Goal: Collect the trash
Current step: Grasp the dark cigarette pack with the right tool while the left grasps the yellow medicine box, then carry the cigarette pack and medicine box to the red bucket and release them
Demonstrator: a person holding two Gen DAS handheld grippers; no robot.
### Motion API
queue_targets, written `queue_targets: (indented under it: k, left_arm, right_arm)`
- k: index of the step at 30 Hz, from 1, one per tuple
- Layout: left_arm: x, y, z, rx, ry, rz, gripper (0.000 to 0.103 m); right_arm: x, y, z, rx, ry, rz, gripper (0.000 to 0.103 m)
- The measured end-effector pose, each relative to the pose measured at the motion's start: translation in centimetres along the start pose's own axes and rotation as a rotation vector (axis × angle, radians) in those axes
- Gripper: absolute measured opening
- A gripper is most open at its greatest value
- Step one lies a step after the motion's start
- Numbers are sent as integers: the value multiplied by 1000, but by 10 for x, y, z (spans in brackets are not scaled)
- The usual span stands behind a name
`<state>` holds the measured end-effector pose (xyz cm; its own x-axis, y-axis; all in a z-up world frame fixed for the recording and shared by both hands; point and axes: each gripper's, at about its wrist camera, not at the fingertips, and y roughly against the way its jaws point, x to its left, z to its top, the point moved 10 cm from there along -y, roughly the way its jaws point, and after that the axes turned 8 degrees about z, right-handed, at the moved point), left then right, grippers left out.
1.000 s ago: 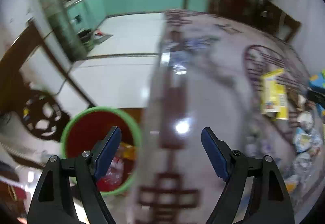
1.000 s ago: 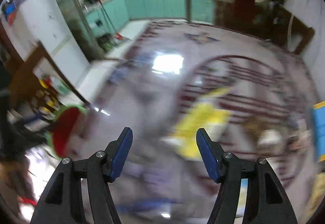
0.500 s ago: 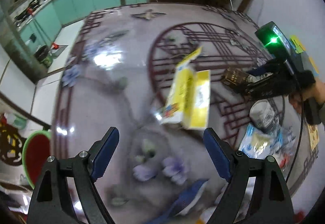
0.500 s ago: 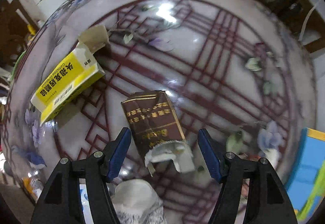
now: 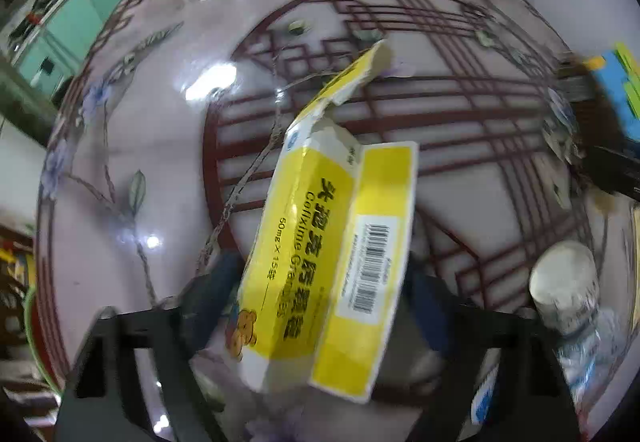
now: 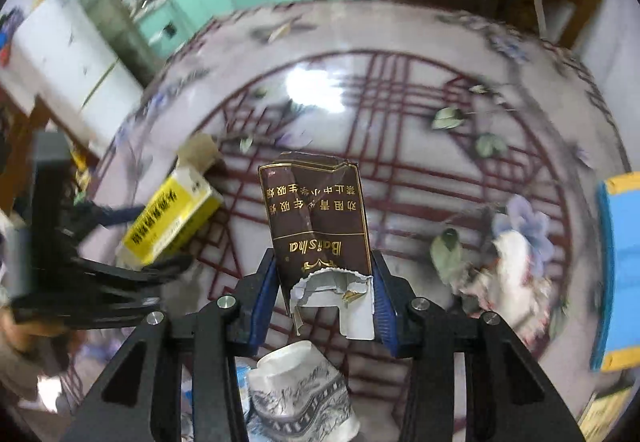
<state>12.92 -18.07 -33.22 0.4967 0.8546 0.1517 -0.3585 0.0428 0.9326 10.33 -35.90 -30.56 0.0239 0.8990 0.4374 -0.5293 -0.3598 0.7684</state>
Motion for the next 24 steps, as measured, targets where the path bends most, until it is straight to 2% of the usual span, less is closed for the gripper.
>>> queue_targets:
  k: [1,5,15,24]
  left_arm:
    - [0,1,3,-14,9,-2,57]
    - [6,7,6,-14,47,-6,44]
    - [58,97,-6,-189,152,47,45]
    - [92,135,-31,-253,172,47,46]
  right_arm:
    - [1,7,0,-20,-9,-5,42]
    - [22,29,5,-73,-23,-17,42]
    - [81,58,5,-142,-4,-42,42]
    - [145,66,-5,-167,24,-25,42]
